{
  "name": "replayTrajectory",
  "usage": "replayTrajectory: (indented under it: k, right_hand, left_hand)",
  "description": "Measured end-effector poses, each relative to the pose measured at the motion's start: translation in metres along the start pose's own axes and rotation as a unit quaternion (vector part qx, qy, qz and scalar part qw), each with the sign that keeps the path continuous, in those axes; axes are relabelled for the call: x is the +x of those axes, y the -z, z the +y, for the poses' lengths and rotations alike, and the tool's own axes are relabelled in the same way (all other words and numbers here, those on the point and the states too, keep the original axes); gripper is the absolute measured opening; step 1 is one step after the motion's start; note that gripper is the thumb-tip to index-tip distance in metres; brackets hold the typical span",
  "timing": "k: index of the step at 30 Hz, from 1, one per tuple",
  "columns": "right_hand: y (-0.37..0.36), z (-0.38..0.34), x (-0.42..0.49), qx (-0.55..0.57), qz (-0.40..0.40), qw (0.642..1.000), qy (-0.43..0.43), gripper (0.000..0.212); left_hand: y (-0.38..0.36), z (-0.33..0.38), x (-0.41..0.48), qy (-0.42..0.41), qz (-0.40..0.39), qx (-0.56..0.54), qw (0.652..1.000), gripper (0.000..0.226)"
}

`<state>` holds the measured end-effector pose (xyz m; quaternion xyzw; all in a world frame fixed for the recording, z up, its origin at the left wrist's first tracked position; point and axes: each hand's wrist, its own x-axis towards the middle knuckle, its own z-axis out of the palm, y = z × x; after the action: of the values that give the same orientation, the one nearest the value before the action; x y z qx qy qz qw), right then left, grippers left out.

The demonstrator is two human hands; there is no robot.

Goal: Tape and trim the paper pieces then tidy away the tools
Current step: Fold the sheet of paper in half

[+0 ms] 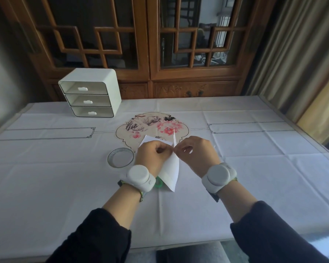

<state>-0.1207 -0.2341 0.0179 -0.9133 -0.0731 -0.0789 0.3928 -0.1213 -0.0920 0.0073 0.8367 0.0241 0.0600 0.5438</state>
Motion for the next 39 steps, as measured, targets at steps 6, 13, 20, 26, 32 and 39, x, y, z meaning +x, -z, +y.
replayTrajectory:
  k: [6,13,20,26,32,39]
  right_hand:
    - [-0.001,-0.003,0.001,-0.014,-0.012,1.000,0.015,0.009]
    - [-0.002,0.002,0.002,0.012,-0.012,1.000,-0.003,0.013]
    - [0.007,0.028,0.011,0.045,0.053,0.995,-0.071,0.009]
    - [0.021,0.060,0.019,0.050,0.115,0.980,-0.157,0.007]
    - [0.034,0.083,0.023,0.043,0.151,0.961,-0.229,0.005]
    - [0.030,0.096,0.022,0.039,0.087,0.963,-0.252,0.022]
  left_hand:
    - [-0.003,0.000,0.001,-0.017,0.005,-0.002,1.000,0.007]
    - [-0.002,-0.004,0.001,0.009,0.002,-0.038,0.999,0.012]
    - [0.000,-0.022,0.012,0.083,0.048,-0.122,0.988,0.014]
    - [0.001,-0.031,0.017,0.143,0.036,-0.206,0.967,0.011]
    - [0.003,-0.036,0.022,0.162,0.024,-0.229,0.960,0.009]
    - [-0.002,-0.039,0.022,0.138,0.040,-0.263,0.954,0.019]
